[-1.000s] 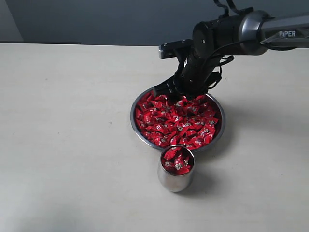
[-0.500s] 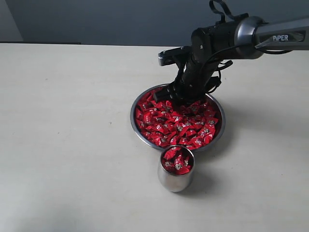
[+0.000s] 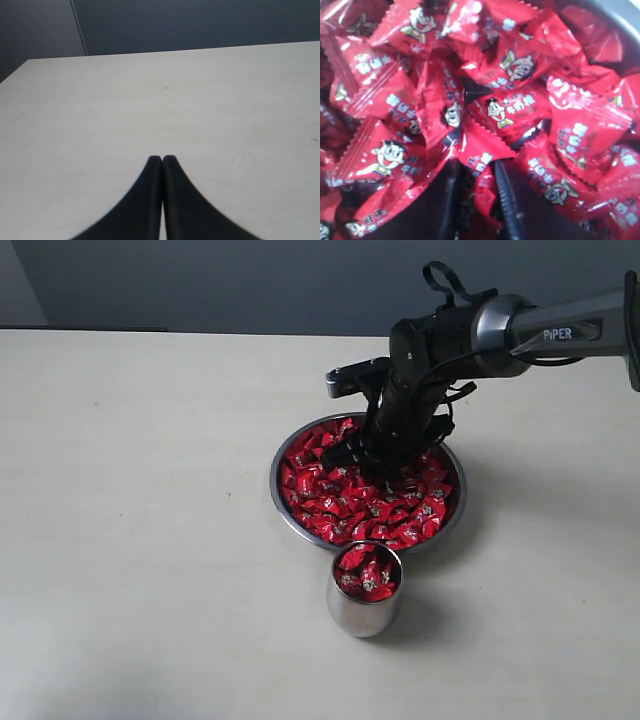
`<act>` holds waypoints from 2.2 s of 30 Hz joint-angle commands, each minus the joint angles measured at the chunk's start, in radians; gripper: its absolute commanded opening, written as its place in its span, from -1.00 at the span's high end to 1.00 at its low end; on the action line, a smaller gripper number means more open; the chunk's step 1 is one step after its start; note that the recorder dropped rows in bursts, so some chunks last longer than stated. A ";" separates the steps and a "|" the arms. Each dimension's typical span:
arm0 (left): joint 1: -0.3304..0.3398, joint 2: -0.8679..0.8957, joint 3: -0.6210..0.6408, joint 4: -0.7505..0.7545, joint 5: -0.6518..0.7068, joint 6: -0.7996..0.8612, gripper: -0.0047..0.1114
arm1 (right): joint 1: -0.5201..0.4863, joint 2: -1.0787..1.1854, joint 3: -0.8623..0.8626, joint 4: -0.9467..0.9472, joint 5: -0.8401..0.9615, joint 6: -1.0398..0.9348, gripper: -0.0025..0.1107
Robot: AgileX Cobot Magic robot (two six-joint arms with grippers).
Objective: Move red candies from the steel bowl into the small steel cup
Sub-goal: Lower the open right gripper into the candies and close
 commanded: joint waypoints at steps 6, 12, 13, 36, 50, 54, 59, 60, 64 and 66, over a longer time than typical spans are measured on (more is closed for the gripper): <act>0.002 -0.005 0.002 0.002 -0.010 -0.002 0.91 | -0.004 -0.010 -0.005 -0.011 0.009 -0.009 0.96; 0.002 -0.005 0.002 0.002 -0.010 -0.002 0.91 | -0.004 -0.079 -0.005 -0.046 0.005 -0.009 0.96; 0.002 -0.005 0.002 0.002 -0.010 -0.002 0.91 | -0.004 -0.087 -0.005 -0.046 0.007 -0.009 0.96; 0.002 -0.005 0.002 0.002 -0.010 -0.002 0.91 | -0.004 -0.023 -0.005 -0.046 0.049 -0.009 0.24; 0.002 -0.005 0.002 0.002 -0.010 -0.002 0.91 | -0.004 -0.051 -0.005 -0.046 0.065 -0.009 0.77; 0.002 -0.005 0.002 0.002 -0.010 -0.002 0.91 | -0.004 -0.062 -0.005 -0.046 0.065 -0.009 0.77; 0.002 -0.005 0.002 0.002 -0.010 -0.002 0.91 | -0.004 -0.077 -0.005 -0.048 0.065 -0.009 0.77; 0.002 -0.005 0.002 0.002 -0.010 -0.002 0.91 | -0.004 -0.081 -0.005 -0.048 0.065 -0.009 0.77; 0.002 -0.005 0.002 0.002 -0.010 -0.002 0.91 | -0.004 -0.109 -0.005 -0.052 0.063 -0.009 0.85; 0.002 -0.005 0.002 0.002 -0.010 -0.002 0.91 | -0.004 -0.123 -0.005 -0.052 0.063 -0.009 0.95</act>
